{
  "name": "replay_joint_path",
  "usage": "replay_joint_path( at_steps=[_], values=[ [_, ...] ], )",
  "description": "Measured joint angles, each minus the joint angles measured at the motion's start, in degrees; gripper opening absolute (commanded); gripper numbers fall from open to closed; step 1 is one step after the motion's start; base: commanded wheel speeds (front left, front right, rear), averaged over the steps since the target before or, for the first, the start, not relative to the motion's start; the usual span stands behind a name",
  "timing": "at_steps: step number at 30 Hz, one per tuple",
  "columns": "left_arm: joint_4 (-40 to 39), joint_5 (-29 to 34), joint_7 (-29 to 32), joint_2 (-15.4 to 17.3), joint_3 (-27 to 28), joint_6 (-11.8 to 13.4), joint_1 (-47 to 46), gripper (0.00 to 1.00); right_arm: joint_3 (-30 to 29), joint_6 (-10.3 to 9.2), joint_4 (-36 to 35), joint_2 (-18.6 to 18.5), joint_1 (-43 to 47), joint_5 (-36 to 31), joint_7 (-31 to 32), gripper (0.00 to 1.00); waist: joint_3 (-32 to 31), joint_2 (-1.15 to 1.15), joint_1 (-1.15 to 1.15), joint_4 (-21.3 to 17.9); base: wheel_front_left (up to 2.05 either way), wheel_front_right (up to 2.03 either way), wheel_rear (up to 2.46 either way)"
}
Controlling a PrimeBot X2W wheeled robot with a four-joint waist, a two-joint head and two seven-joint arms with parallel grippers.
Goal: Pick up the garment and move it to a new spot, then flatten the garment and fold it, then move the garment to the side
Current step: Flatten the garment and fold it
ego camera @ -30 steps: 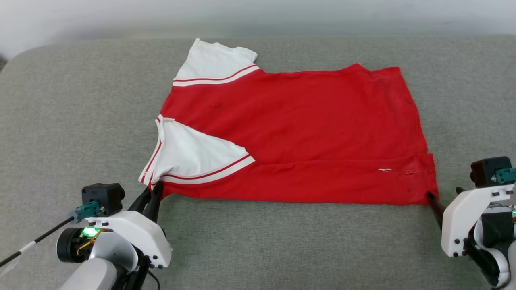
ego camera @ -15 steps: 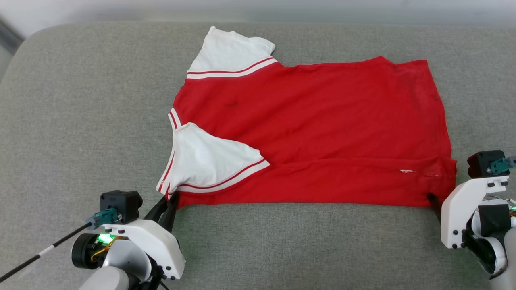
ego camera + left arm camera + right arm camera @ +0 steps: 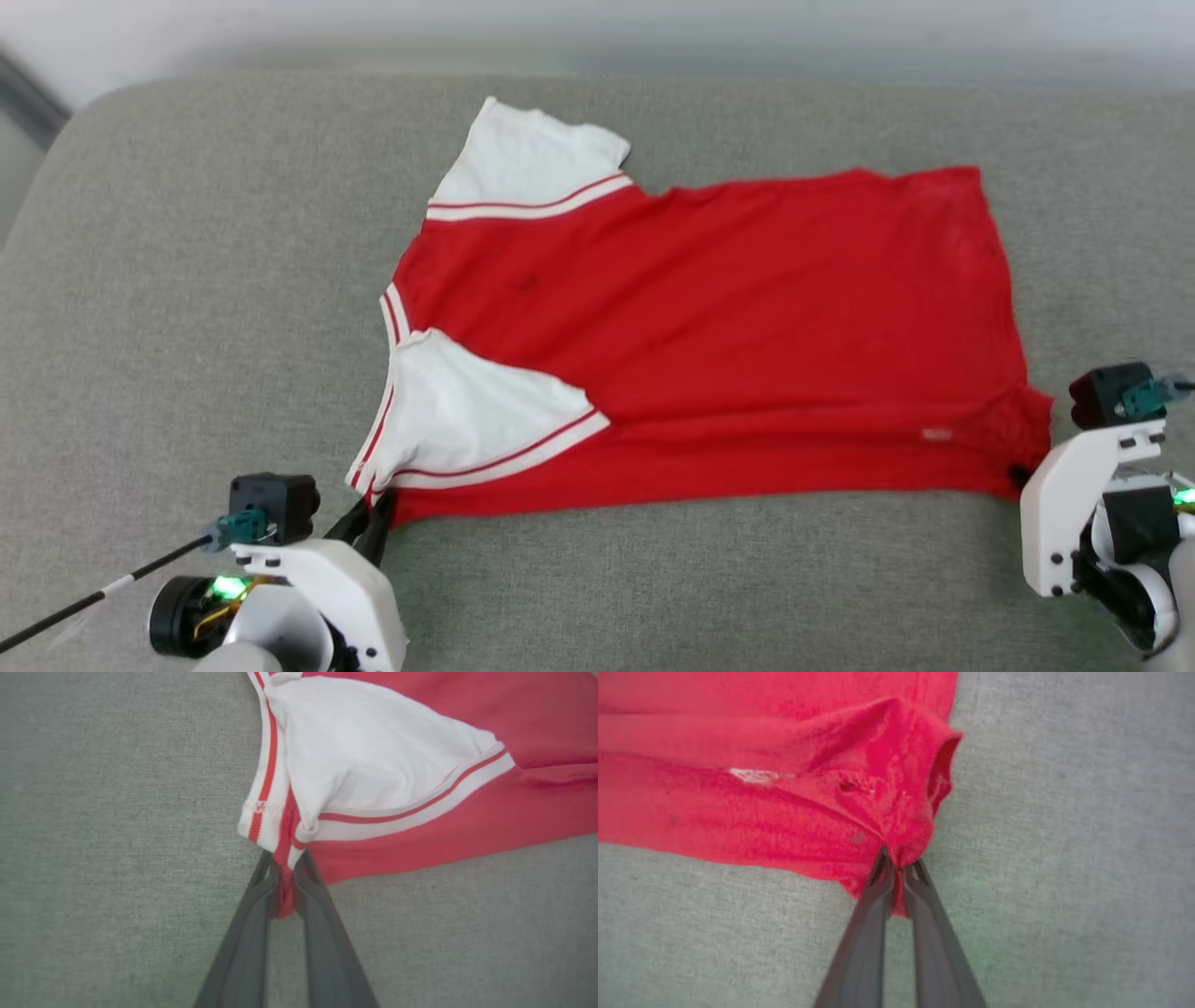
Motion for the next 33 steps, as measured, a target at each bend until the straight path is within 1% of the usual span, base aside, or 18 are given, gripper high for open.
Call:
replay_joint_path(
  at_steps=[6, 7, 10, 13, 17, 21, 25, 27, 28, 29, 30, 33],
  values=[
    [-0.18, -0.93, 0.11, 1.61, -0.22, 0.11, 4.73, 0.00, 0.29, 0.01, -2.54, -2.14, 4.02, 1.83, 0.67, 0.00, -4.32, 0.00, 0.00, -1.09, 0.00, 0.00, 0.00],
    [-1.90, -1.01, 0.66, 3.22, -0.92, 0.80, 8.71, 0.00, -0.73, 0.03, -5.66, -3.35, 7.89, 2.75, 2.05, 0.00, -7.43, 0.00, 0.00, -1.94, 0.00, 0.00, 0.00],
    [-3.55, -1.11, 1.11, 4.16, -1.69, 1.43, 11.91, 0.00, -2.26, 0.03, -8.12, -3.49, 11.65, 3.34, 3.18, 0.00, -9.37, 0.00, 0.00, -2.49, 0.00, 0.00, 0.00],
    [-5.27, -1.97, 1.16, 4.17, -2.00, 2.07, 14.56, 0.00, -3.81, 0.02, -10.68, -3.14, 15.35, 3.85, 4.22, 0.00, -10.44, 0.00, 0.00, -3.16, 0.00, 0.00, 0.00],
    [-6.03, -3.58, 1.14, 3.82, -2.36, 1.97, 17.28, 0.00, -5.91, 0.02, -12.59, -1.76, 19.17, 3.85, 4.91, 0.00, -10.83, 0.00, 0.00, -3.85, 0.00, 0.00, 0.00],
    [-4.69, -3.91, 0.65, 3.71, -2.83, 1.31, 17.91, 0.00, -6.49, 0.02, -12.59, -0.81, 21.63, 2.65, 5.19, 0.00, -10.67, 0.00, 0.00, -4.10, 0.00, 0.00, 0.00],
    [-1.96, -3.45, 0.27, 3.47, -3.57, 0.43, 17.89, 0.00, -6.76, 0.02, -11.50, 0.69, 22.67, 2.43, 5.54, 0.00, -10.35, 0.00, 0.00, -4.26, 0.00, 0.00, 0.00],
    [-0.85, -3.45, 0.00, 2.98, -3.72, -0.01, 17.51, 0.00, -6.72, 0.02, -11.26, 0.77, 22.68, 2.24, 5.39, 0.00, -10.06, 0.00, 0.00, -4.28, 0.00, 0.00, 0.00],
    [-0.30, -3.38, -0.23, 2.75, -3.79, -0.24, 17.23, 0.07, -6.70, 0.02, -11.17, 0.80, 22.67, 2.16, 5.32, 0.00, -9.90, 0.00, 0.00, -4.28, 0.00, 0.00, 0.00],
    [0.11, -3.36, -0.41, 2.63, -3.88, -0.48, 17.04, 0.49, -6.64, 0.02, -11.02, 0.83, 22.65, 2.18, 5.26, 0.11, -9.76, 0.00, 0.00, -4.28, 0.00, 0.00, 0.00],
    [0.53, -3.35, -0.49, 2.50, -3.96, -0.58, 16.90, 1.00, -6.51, 0.02, -11.01, 0.87, 22.63, 2.19, 4.86, 1.00, -9.65, 0.00, 0.00, -4.26, 0.00, 0.00, 0.00],
    [1.48, -2.65, -1.46, 2.36, -3.98, -0.94, 16.12, 1.00, -6.62, -0.01, -11.22, 1.07, 22.07, 2.29, 4.00, 1.00, -9.42, 0.00, 0.00, -4.25, 0.00, 0.00, 0.00]
  ],
)
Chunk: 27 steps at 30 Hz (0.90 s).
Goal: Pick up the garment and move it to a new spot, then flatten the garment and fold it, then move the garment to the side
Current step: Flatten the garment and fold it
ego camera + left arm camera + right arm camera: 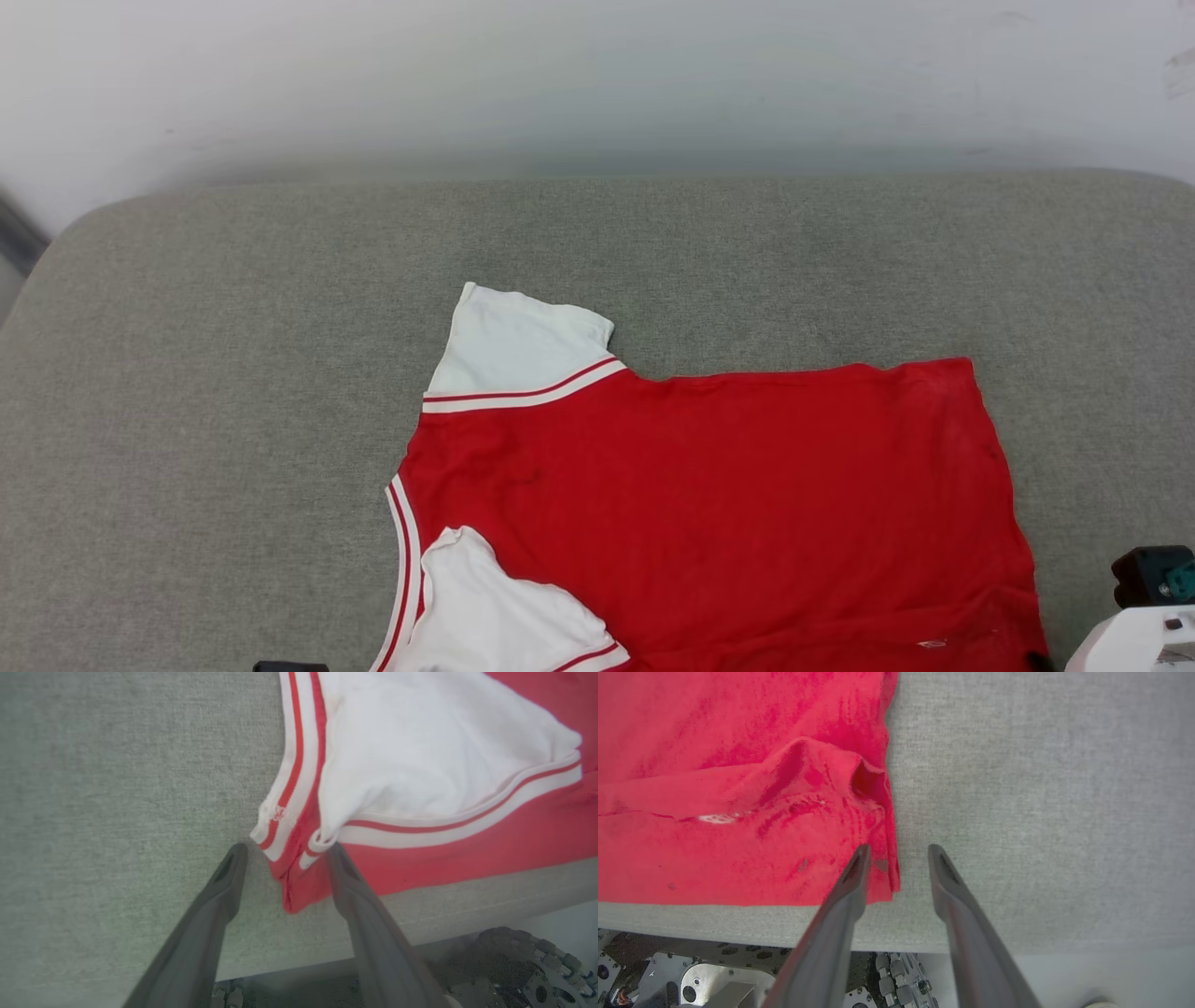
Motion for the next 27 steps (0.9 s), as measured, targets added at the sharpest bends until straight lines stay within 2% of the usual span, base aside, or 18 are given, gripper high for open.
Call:
replay_joint_path(
  at_steps=[5, 9, 14, 18, 23, 25, 27],
  values=[
    [0.01, 1.18, -2.23, 0.14, 0.59, 0.22, -0.77, 1.00, 0.19, -0.01, -1.45, -0.48, -1.11, 0.87, -0.99, 1.00, -0.58, 0.00, 0.00, 0.05, 0.00, 0.00, 0.00],
    [-2.44, 1.89, -5.28, 0.45, 2.74, 1.52, -1.72, 1.00, 0.03, -0.01, -4.19, -0.64, -2.05, 2.63, -2.57, 1.00, -1.47, 0.00, 0.00, 0.21, 0.00, 0.00, 0.00],
    [-5.95, 3.56, -11.22, 0.65, 5.80, 2.76, -3.19, 1.00, 0.44, -0.01, -7.73, -1.24, -4.85, 3.05, -9.06, 1.00, -2.26, 0.00, 0.00, 0.23, 0.00, 0.00, 0.00],
    [-7.69, 6.21, -16.46, 0.65, 7.99, 3.31, -4.19, 1.00, 1.55, -0.02, -9.28, -1.46, -7.02, 2.76, -16.99, 1.00, -2.30, 0.00, 0.00, 0.14, 0.00, 0.00, 0.00],
    [-9.55, 10.72, -18.64, -1.75, 12.00, 2.97, -5.06, 1.00, 3.09, -0.02, -9.26, -0.87, -8.78, 1.91, -27.92, 1.00, -1.88, 0.00, 0.00, 0.08, 0.00, 0.00, 0.00],
    [-11.67, 13.10, -18.67, -4.37, 15.39, 2.31, -5.14, 1.00, 3.34, -0.02, -8.98, -0.20, -9.23, 1.36, -31.95, 1.00, -1.61, 0.00, 0.00, 0.03, 0.00, 0.00, 0.00],
    [-13.50, 15.62, -18.74, -7.06, 18.08, 0.58, -5.01, 1.00, 3.65, -0.02, -8.55, 0.82, -9.29, 0.85, -35.62, 1.00, -1.37, 0.00, 0.00, -0.01, 0.00, 0.00, 0.00]
  ],
)
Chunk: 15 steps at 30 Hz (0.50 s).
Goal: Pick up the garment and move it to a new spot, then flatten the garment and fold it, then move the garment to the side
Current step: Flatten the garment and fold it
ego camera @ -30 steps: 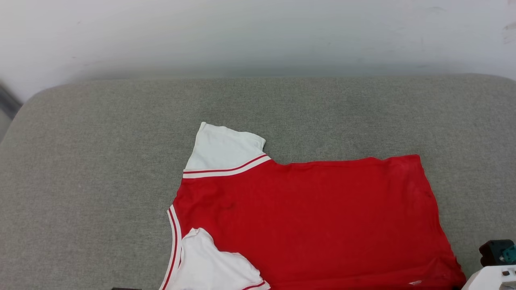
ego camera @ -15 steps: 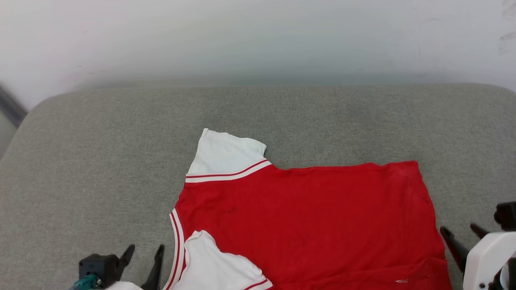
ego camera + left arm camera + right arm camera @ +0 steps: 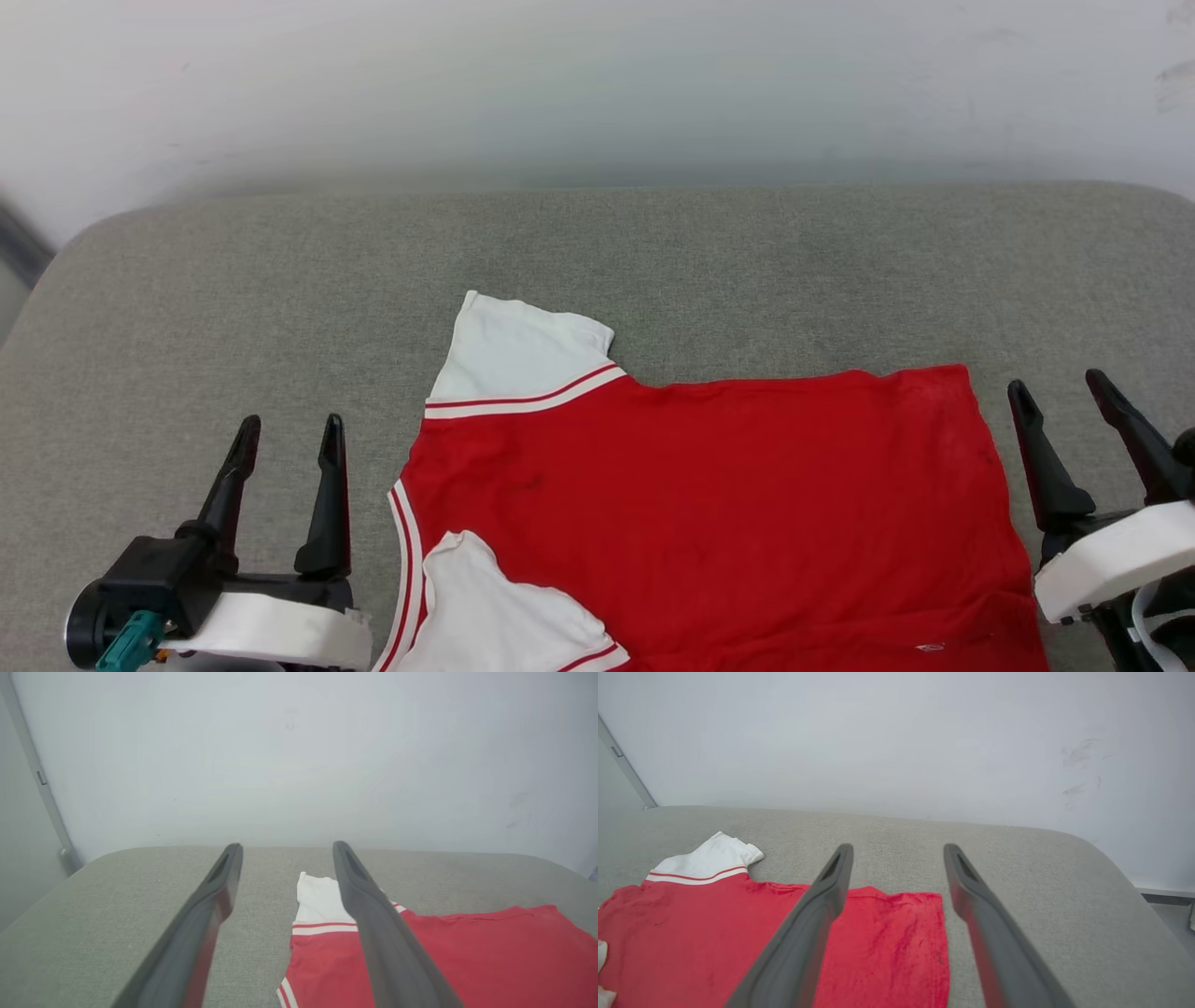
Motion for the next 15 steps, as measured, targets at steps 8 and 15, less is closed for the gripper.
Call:
replay_joint_path(
  at_steps=[8, 15],
  values=[
    [-0.98, 6.80, -0.02, -7.48, 6.62, -7.56, 2.36, 1.00, 0.38, 0.00, 1.86, 3.58, 0.02, -3.61, -11.17, 1.00, 0.50, 0.00, 0.00, -0.44, 0.00, 0.00, 0.00],
    [0.26, 9.10, -0.09, -11.11, 10.47, -12.39, 2.58, 1.00, 0.33, 0.00, 3.22, 4.98, -0.06, -4.77, -14.32, 1.00, 1.05, 0.00, 0.00, -1.30, 0.00, 0.00, 0.00]
  ],
)
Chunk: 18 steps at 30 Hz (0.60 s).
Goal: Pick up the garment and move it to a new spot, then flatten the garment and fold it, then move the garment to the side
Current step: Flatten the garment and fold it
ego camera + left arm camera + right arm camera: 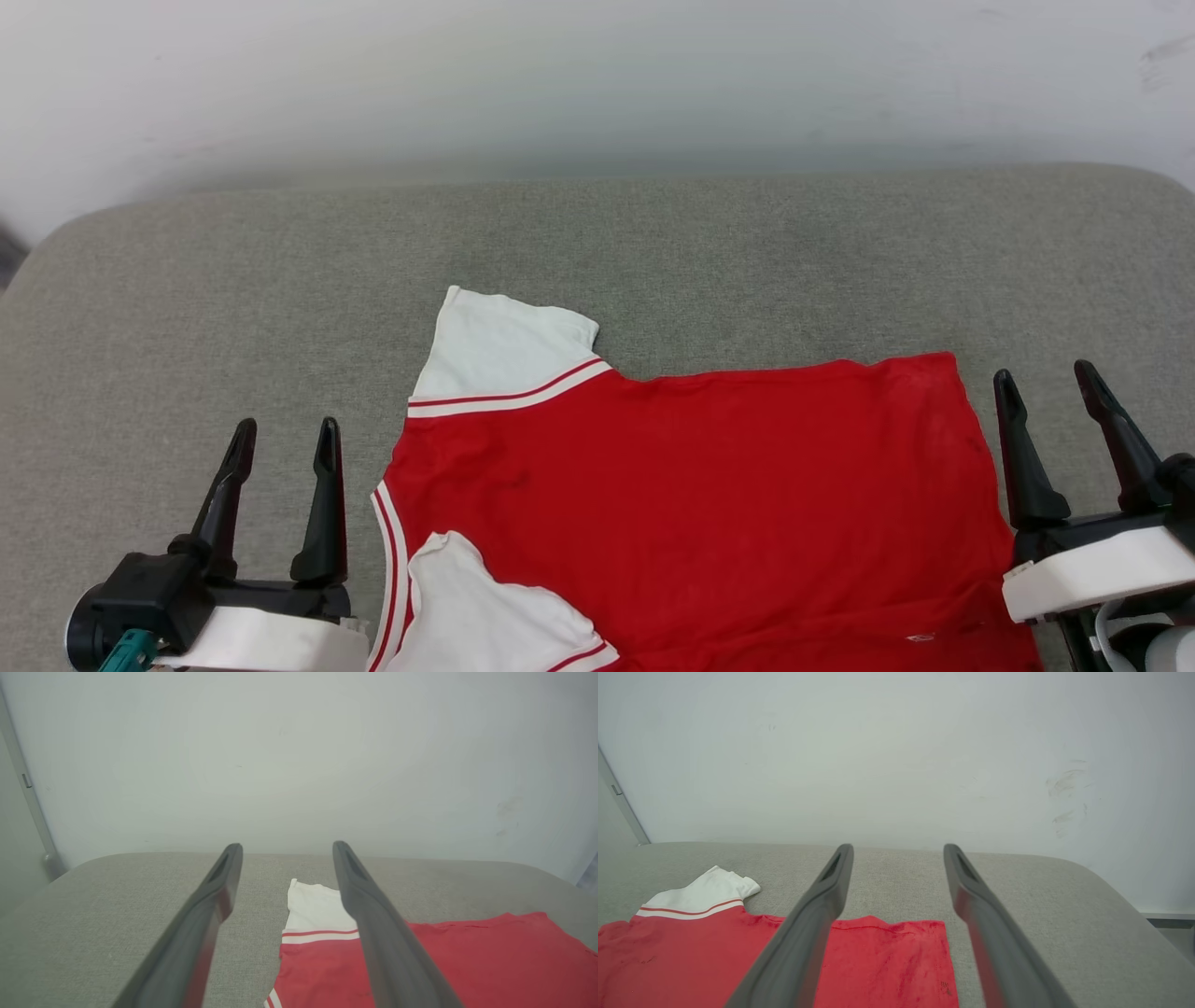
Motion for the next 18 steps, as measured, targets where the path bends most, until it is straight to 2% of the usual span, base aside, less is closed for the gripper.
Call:
replay_joint_path(
  at_steps=[5, 9, 14, 18],
  values=[
    [1.31, 1.05, 0.00, -0.66, 1.42, -3.12, -0.64, 1.00, 0.55, 0.00, 0.21, 0.03, -1.29, -0.13, -0.84, 1.00, 1.17, 0.00, 0.00, -0.87, 0.00, 0.00, 0.00],
    [3.04, 1.08, 0.24, 0.75, 1.62, -5.37, -3.46, 1.00, 0.62, 0.00, 0.00, 0.03, -2.14, -0.12, -1.51, 1.00, 2.58, 0.00, 0.00, -2.07, 0.00, 0.00, 0.00],
    [4.30, 0.44, 7.05, 5.47, 1.03, -7.47, -11.33, 1.00, 1.03, 0.00, -0.37, 0.07, -3.44, -0.16, -2.20, 1.00, 5.22, 0.00, 0.00, -3.95, 0.00, 0.00, 0.00],
    [6.41, -2.66, 16.67, 9.37, -0.05, -8.95, -19.57, 1.00, 1.59, 0.00, -0.75, 0.27, -4.78, -0.20, -2.81, 1.00, 7.85, 0.00, 0.00, -5.68, 0.00, 0.00, 0.00]
  ],
)
